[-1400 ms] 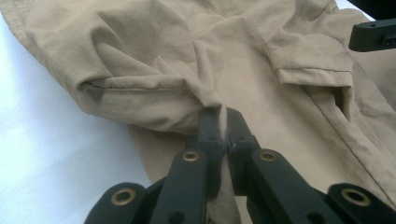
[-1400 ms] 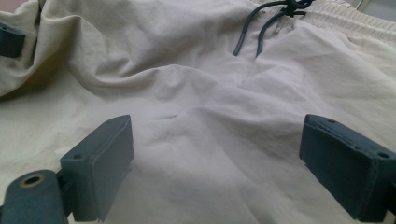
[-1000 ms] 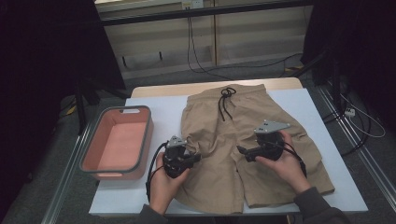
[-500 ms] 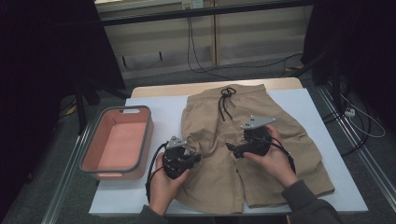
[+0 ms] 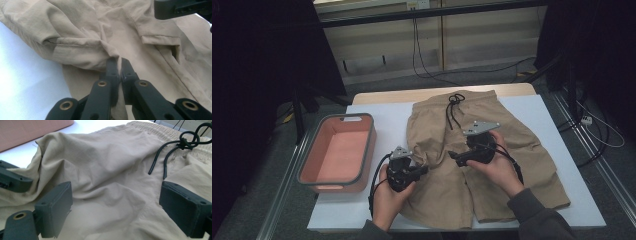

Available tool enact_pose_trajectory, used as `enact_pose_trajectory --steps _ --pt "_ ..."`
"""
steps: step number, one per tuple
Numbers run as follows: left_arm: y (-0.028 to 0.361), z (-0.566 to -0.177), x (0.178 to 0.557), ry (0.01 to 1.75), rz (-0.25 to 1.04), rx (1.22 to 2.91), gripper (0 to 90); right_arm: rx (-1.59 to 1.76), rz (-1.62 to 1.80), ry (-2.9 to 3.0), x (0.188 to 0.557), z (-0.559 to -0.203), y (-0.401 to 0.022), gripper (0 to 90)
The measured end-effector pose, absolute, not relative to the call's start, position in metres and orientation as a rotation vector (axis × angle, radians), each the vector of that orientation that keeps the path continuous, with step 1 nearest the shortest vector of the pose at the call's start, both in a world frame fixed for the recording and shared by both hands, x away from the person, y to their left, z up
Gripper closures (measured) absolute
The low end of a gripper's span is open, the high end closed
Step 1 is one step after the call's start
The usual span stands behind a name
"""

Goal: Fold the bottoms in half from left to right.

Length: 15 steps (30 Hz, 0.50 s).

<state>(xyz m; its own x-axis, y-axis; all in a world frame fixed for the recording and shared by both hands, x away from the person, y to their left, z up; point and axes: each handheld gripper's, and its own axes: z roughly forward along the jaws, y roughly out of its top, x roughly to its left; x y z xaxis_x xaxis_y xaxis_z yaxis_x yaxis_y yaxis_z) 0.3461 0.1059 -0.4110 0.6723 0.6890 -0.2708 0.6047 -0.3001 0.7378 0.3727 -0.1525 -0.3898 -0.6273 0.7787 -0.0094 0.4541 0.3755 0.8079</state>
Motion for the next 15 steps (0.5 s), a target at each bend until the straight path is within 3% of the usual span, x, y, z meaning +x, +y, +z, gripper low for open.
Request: enact_pose_trajectory --steps 15 --pt "0.106 -0.413 0.347 1.003 0.119 2.002 87.5 1.076 1.149 2.275 0.383 -0.389 -0.136 12.1"
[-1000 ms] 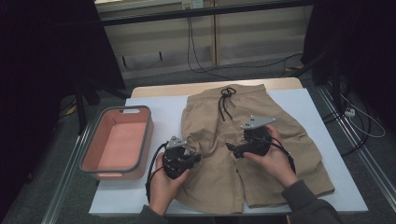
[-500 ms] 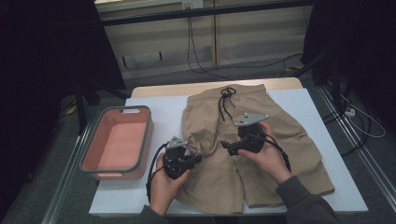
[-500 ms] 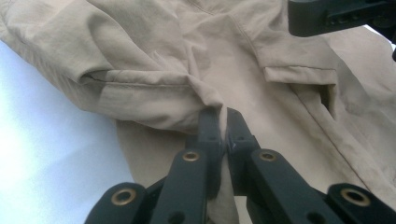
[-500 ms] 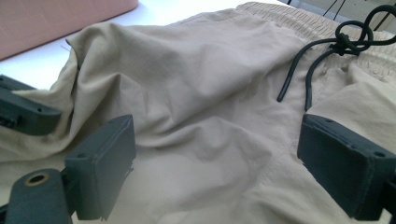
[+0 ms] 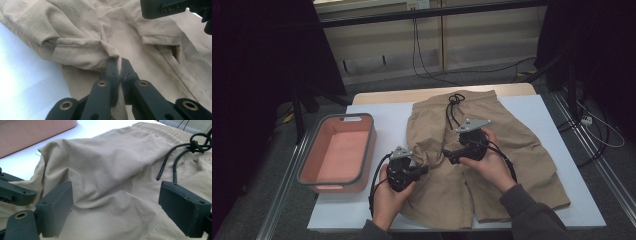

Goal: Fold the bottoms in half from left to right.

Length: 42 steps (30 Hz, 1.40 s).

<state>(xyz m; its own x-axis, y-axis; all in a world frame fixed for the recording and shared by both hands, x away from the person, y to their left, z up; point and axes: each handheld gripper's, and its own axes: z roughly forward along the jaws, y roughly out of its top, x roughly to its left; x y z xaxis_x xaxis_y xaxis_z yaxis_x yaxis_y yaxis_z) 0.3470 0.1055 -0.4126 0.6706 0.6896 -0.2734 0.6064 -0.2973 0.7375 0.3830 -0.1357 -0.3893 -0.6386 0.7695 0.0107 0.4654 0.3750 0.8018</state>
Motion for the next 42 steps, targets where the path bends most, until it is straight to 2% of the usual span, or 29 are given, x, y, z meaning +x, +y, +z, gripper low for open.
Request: enact_pose_trajectory --steps 42 --pt "0.102 -0.413 0.346 0.989 0.142 1.997 87.5 1.082 1.244 2.328 0.399 -0.392 -0.083 17.5"
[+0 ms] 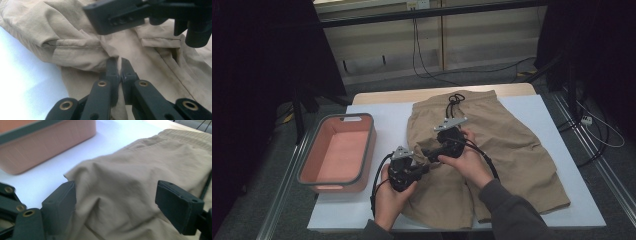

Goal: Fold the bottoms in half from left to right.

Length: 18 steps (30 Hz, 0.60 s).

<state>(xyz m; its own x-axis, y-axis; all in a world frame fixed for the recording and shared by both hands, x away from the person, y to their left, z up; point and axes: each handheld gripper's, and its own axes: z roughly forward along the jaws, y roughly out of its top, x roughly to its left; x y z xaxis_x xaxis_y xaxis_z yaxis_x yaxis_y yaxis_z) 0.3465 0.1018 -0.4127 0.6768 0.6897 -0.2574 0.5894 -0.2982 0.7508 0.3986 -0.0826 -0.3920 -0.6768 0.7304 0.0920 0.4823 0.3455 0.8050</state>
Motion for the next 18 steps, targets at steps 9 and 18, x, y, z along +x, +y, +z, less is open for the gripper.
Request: enact_pose_trajectory --steps 9,18 --pt "0.101 -0.410 0.345 0.979 0.150 1.985 87.5 1.059 1.265 2.379 0.399 -0.395 -0.064 26.6" --pt "0.098 -0.406 0.343 0.955 0.193 1.982 86.5 0.972 1.225 2.475 0.402 -0.403 -0.053 75.2"
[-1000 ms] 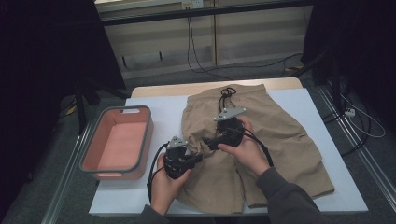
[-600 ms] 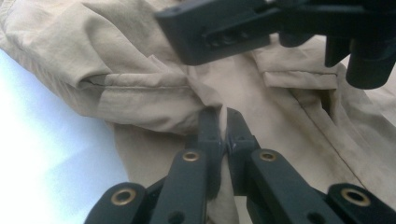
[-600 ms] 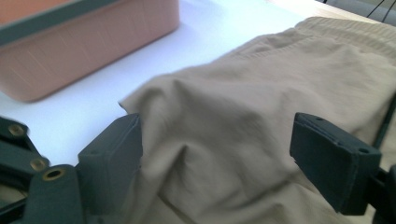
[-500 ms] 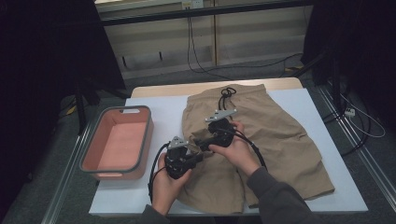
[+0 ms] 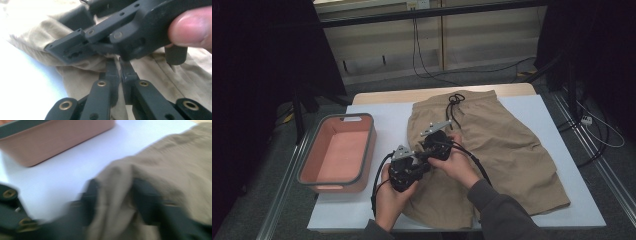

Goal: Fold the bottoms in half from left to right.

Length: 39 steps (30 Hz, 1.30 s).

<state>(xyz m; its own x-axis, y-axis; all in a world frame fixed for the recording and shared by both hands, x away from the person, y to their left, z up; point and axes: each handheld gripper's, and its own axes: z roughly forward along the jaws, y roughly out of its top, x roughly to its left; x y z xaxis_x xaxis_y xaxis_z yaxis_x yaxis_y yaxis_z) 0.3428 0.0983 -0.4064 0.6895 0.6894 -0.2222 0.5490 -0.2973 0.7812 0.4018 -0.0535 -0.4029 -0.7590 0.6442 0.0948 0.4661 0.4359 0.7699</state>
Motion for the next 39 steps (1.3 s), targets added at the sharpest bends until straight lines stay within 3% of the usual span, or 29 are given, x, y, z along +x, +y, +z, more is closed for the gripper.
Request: enact_pose_trajectory --steps 2,4,13,20,28,39 --pt "0.098 -0.408 0.343 0.950 0.199 1.983 84.1 0.960 1.211 2.487 0.401 -0.402 -0.053 84.9" --pt "0.098 -0.409 0.344 0.953 0.192 1.980 82.6 0.947 1.230 2.483 0.400 -0.400 -0.054 86.9" --pt "0.108 -0.405 0.347 0.944 0.214 1.950 51.0 0.974 1.271 2.442 0.400 -0.390 -0.068 87.4" --pt "0.113 -0.403 0.348 0.922 0.217 1.965 33.1 0.987 1.262 2.409 0.400 -0.383 -0.082 87.5" --pt "0.118 -0.397 0.349 0.908 0.199 1.944 23.1 1.028 1.240 2.366 0.399 -0.382 -0.110 87.4" --pt "0.127 -0.396 0.352 0.915 0.196 1.934 17.9 1.086 1.176 2.330 0.398 -0.389 -0.149 87.5"
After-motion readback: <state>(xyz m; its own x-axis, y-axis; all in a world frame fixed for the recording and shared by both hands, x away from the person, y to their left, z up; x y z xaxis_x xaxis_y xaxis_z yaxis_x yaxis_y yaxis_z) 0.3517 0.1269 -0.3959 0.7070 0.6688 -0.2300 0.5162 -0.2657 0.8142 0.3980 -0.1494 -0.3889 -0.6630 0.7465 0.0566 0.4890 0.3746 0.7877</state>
